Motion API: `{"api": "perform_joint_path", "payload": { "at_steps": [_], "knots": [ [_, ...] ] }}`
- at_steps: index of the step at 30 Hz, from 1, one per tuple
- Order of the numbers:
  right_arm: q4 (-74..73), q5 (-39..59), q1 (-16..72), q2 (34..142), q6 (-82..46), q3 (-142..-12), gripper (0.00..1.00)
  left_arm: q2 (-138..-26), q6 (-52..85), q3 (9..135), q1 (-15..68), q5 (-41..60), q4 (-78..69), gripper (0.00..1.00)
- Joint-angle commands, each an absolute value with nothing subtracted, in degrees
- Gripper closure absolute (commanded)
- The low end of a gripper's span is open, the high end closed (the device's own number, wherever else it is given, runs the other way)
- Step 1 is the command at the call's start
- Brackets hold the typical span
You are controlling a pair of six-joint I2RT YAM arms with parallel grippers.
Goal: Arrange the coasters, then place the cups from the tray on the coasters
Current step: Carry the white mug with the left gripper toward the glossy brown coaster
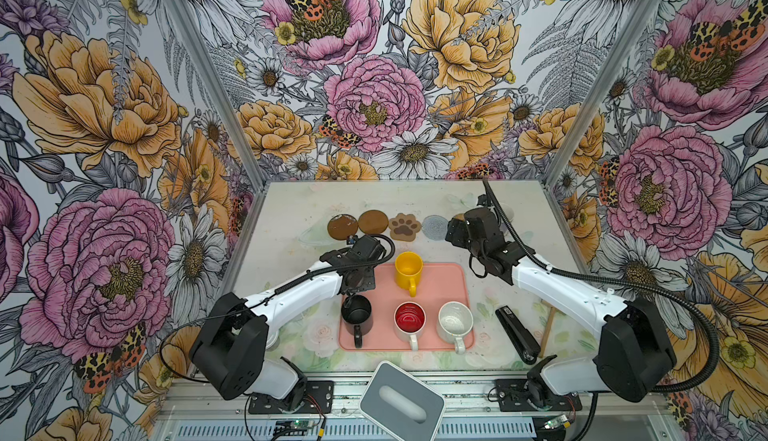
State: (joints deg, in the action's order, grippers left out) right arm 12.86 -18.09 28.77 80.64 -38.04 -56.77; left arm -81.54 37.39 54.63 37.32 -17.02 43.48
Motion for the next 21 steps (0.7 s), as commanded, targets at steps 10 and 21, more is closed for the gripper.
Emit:
{"api": "perform_joint_path", "payload": {
  "at_steps": [10,21],
  "knots": [
    [11.4,-16.3,28.6,79.5,-39.3,-57.0,0.18,-77.4,36.0,58.1,36.9,-22.4,41.4,1.0],
    [11.5,-13.0,30.9,77.8,-41.7,-57.9,0.2,-78.1,29.8,62.8,32.5,-19.8,39.3,1.0]
  ]
}}
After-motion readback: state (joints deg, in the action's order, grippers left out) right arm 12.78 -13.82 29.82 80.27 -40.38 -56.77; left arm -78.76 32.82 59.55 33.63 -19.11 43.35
